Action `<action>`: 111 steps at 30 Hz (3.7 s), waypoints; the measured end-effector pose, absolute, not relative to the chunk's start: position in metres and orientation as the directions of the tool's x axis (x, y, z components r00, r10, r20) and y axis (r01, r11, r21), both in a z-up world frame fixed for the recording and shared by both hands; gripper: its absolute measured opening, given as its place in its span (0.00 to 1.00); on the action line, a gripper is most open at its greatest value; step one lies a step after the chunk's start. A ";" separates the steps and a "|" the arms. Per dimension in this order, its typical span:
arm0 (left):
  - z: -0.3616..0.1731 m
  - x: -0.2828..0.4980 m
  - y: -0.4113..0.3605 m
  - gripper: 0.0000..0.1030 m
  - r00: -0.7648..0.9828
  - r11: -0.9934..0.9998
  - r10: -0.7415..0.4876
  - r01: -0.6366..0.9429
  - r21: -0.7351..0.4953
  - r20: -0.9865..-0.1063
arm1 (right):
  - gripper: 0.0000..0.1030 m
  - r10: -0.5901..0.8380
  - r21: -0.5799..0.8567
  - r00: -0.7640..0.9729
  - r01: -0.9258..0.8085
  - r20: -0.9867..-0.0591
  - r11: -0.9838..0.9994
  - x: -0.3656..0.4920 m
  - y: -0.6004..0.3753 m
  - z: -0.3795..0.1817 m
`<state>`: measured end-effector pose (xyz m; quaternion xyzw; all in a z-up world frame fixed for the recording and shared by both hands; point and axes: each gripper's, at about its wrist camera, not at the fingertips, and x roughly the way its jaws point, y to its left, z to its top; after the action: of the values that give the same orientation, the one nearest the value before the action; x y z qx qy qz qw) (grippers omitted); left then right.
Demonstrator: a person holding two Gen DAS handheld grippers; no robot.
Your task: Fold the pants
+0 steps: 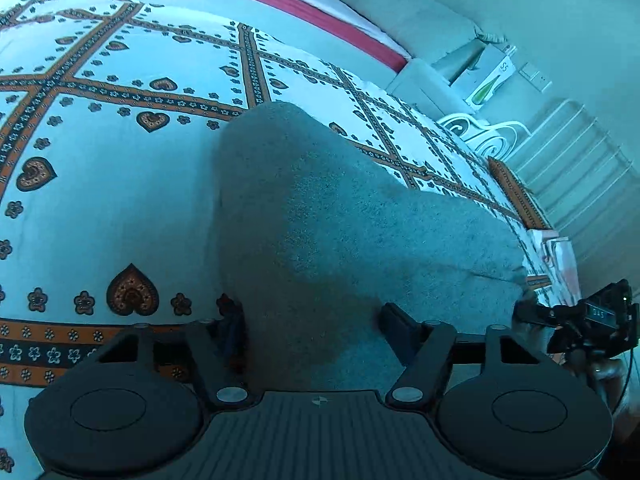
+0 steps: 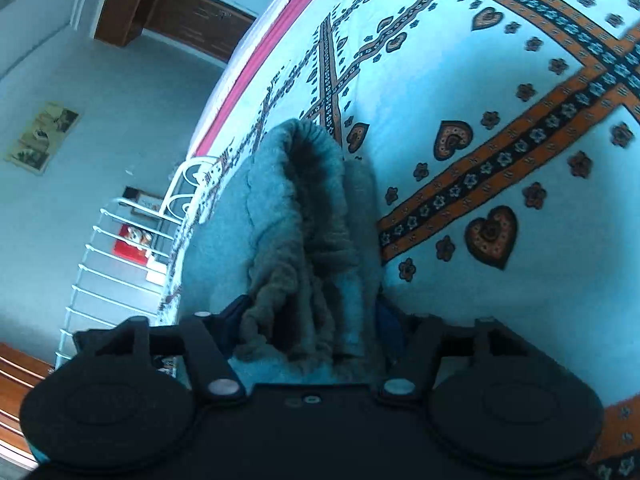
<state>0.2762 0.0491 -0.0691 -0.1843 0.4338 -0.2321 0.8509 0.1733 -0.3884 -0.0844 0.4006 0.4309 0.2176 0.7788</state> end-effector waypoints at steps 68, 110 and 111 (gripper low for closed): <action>-0.045 0.282 0.013 1.00 0.710 0.999 -0.037 0.020 -0.032 -0.703 | 0.80 0.262 0.604 0.803 0.148 -0.536 0.783 0.131 -0.404 -0.014; 0.026 0.080 -0.044 1.00 0.832 0.982 -0.186 0.151 -0.109 -0.522 | 0.94 0.157 0.094 0.837 -0.126 -0.524 0.988 0.005 -0.275 0.028; 0.026 0.080 -0.044 1.00 0.832 0.982 -0.188 0.153 -0.111 -0.521 | 0.94 0.153 0.090 0.838 -0.124 -0.523 0.988 0.005 -0.275 0.028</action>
<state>0.0803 -0.0445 0.0259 -0.0323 0.2756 -0.0891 0.9566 0.0048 -0.2745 0.0278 0.0261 0.2749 0.0724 0.9584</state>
